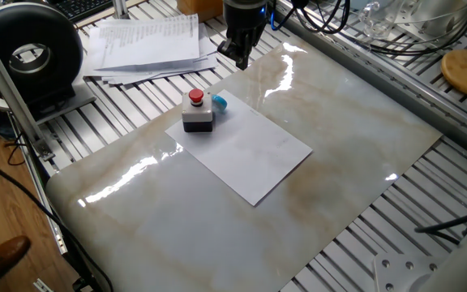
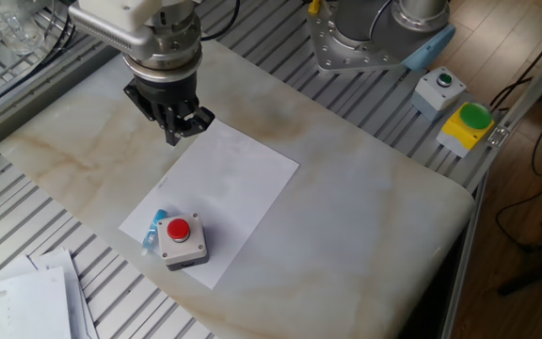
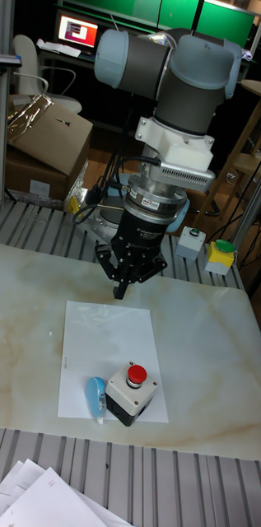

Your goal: Use the correction tape on paper

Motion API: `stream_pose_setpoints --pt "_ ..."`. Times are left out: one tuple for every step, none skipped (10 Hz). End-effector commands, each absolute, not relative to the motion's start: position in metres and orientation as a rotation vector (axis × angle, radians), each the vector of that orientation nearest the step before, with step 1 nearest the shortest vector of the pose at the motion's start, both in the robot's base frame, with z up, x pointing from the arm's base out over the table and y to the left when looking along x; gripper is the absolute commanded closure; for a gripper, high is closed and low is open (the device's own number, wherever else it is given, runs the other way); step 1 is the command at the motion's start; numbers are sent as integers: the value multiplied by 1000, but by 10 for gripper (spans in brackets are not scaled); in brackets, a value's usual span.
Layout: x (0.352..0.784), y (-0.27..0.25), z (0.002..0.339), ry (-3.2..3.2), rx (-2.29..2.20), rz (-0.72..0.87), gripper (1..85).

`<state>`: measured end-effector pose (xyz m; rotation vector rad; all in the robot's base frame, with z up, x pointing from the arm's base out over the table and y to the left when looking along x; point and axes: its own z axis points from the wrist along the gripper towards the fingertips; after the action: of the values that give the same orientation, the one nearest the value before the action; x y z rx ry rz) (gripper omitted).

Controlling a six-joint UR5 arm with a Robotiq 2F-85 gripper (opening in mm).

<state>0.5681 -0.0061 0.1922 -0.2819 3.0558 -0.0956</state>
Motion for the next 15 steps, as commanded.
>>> stream_pose_setpoints --pt "569 -1 193 3052 -284 -61 840" --pt "569 -2 193 3049 -300 -67 840" --pt "570 -4 192 3043 -323 -73 840" --pt "568 -4 192 3044 -356 -65 840" --pt "568 -7 189 3030 -406 -56 840" --pt "569 -9 184 3008 -442 -33 833" --pt "577 -4 181 2956 -471 2 743" --pt "581 -13 177 2936 -522 -46 693" --pt "590 -17 172 2912 -514 -82 713" --pt "591 -17 171 2916 -464 -75 797" --pt "588 -23 173 2932 -442 -102 840" --pt "583 -23 172 2954 -431 -102 840" --pt "579 -23 171 2971 -430 -96 840" --pt "578 -25 171 2972 -436 -108 840" --pt "578 -26 171 2971 -438 -115 840"
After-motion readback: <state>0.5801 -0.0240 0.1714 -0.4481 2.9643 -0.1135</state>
